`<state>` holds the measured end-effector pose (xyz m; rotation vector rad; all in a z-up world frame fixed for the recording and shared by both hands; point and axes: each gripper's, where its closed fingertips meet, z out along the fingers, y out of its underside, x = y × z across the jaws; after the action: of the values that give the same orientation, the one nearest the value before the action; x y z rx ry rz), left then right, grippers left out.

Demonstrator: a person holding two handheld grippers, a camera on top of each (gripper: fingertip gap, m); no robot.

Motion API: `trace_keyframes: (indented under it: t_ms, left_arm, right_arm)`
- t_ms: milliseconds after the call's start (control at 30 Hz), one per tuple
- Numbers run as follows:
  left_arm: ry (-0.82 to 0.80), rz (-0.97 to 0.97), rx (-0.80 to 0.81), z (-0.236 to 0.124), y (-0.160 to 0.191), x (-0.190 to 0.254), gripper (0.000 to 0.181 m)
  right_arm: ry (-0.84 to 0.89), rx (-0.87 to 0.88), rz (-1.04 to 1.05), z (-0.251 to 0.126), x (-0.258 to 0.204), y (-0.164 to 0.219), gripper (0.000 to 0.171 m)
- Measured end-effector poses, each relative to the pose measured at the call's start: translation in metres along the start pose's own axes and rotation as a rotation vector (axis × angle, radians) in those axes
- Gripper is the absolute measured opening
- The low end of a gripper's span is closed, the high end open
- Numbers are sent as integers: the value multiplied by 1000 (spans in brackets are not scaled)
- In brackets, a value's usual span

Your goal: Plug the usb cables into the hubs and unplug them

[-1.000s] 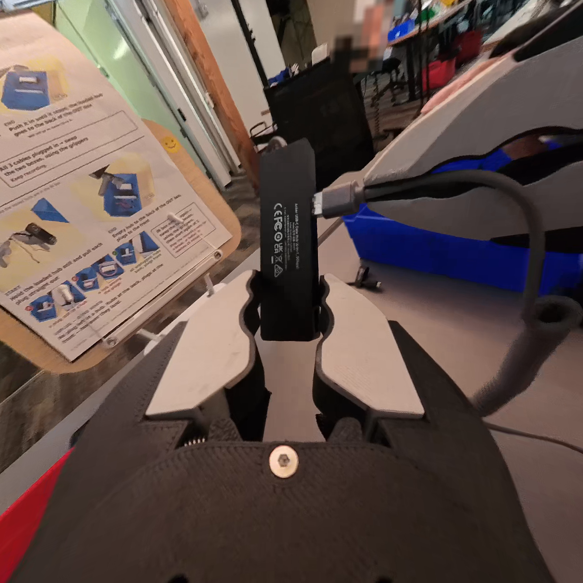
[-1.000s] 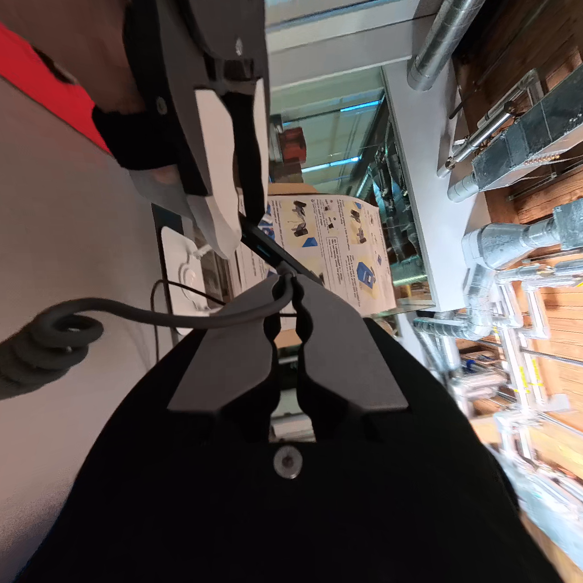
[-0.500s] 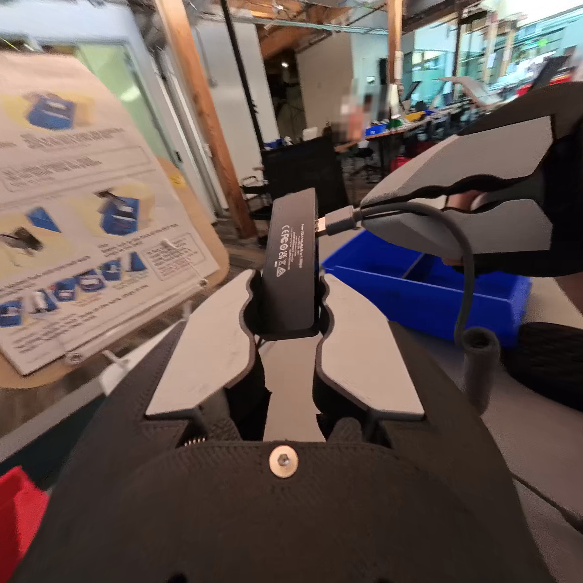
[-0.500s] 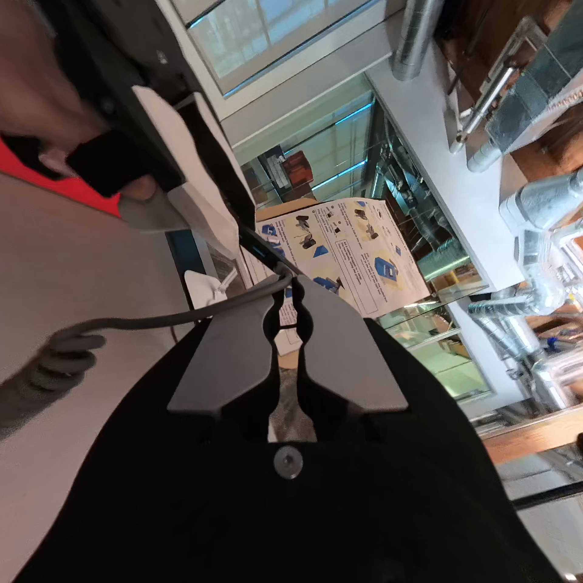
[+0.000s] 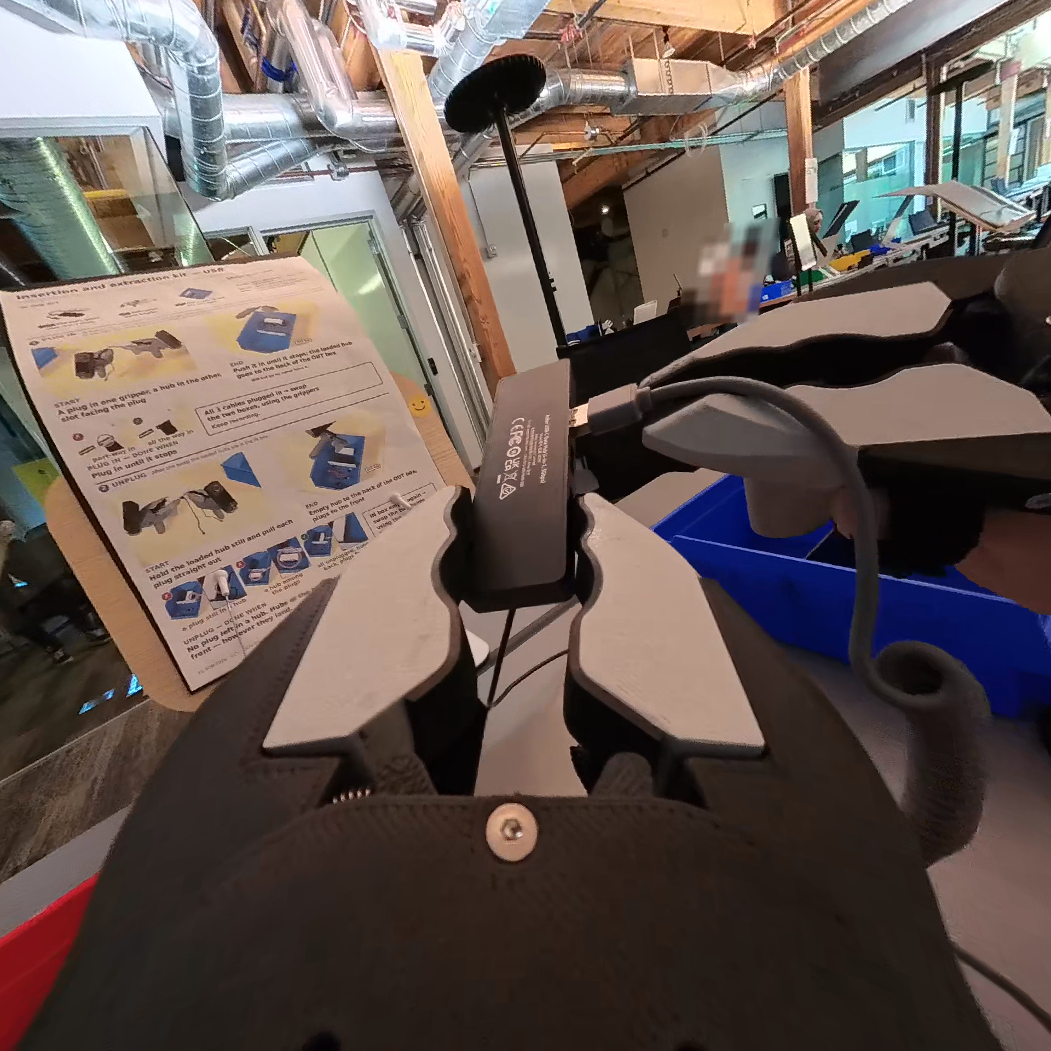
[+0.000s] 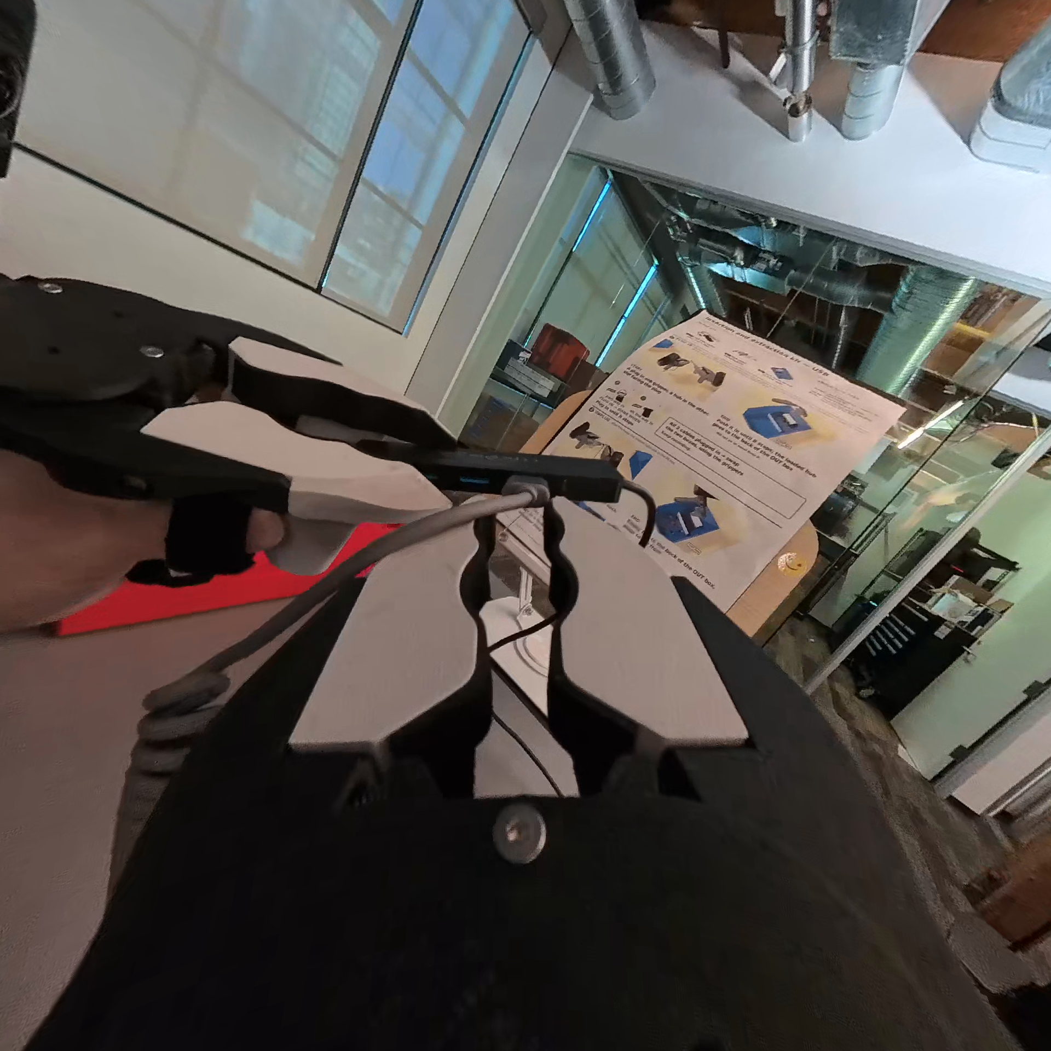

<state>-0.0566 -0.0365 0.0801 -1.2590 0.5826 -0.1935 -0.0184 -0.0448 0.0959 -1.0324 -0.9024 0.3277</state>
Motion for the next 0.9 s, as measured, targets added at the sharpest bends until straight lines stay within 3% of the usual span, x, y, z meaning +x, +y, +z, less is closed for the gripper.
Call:
trace_keyframes:
  t_ms: [133,200,367,633,900]
  left_arm:
    - [1,8,21,-1,-5,4,33]
    - [-9,30,26,-2,-7,6,33]
    - [-12,52,35,-3,-11,9,33]
    - [24,37,65,-4,-18,18,34]
    - [173,-190,146,-10,-30,26,33]
  right_arm:
    - [74,2,-9,-1,6,0,20]
    - [38,29,15,-1,2,-3,11]
    - [43,65,34,-4,3,-11,22]
    - [74,113,-20,-10,5,-19,17]
    - [41,208,-9,-19,3,-33,17]
